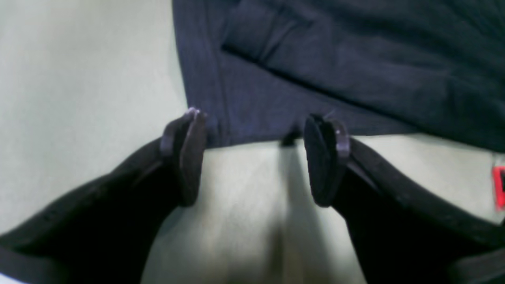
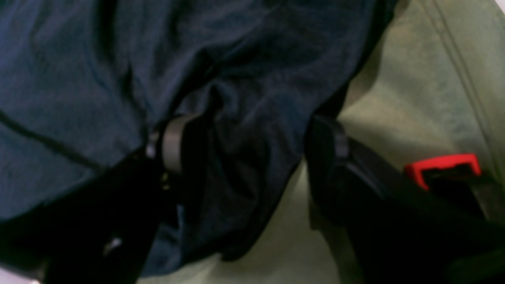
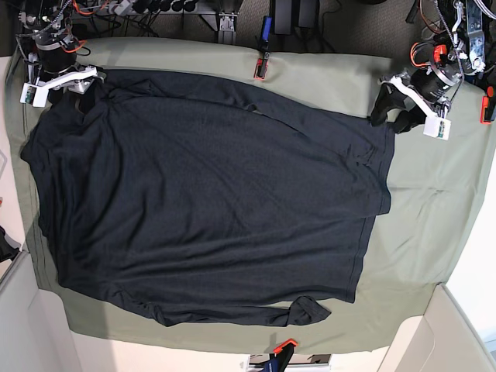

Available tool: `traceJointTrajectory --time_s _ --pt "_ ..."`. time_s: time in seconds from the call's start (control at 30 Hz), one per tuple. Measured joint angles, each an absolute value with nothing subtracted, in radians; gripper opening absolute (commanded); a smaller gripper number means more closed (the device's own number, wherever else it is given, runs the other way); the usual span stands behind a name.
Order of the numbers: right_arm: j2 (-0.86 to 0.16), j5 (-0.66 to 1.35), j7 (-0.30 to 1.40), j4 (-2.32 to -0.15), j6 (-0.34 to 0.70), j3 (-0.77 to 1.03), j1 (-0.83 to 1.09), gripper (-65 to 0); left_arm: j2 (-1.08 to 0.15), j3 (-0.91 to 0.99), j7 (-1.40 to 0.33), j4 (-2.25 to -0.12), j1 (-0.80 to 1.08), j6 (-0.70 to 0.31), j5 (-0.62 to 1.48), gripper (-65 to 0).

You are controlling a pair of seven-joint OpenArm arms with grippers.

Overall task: Fold the T-shirt properly
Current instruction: 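Reach both grippers to the shirt's shoulder corners and grasp them, then lift the shoulder edge with both grippers and fold it toward the hem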

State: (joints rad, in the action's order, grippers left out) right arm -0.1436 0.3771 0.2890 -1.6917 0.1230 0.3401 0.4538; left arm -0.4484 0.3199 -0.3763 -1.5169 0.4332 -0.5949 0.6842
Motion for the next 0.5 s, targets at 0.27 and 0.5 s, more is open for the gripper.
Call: traceJointTrajectory --time_s 0.27,0.5 --pt "-0.144 0.377 0.289 -1.691 0.123 0.340 0.454 -25.4 -0.452 0.297 -0.369 -1.484 0.382 -0.550 0.630 -22.7" --pt "-0.144 0.377 0.289 -1.691 0.123 0.340 0.454 -25.4 -0.446 0.187 -0.342 -1.486 0.376 -0.546 0.635 -22.7"
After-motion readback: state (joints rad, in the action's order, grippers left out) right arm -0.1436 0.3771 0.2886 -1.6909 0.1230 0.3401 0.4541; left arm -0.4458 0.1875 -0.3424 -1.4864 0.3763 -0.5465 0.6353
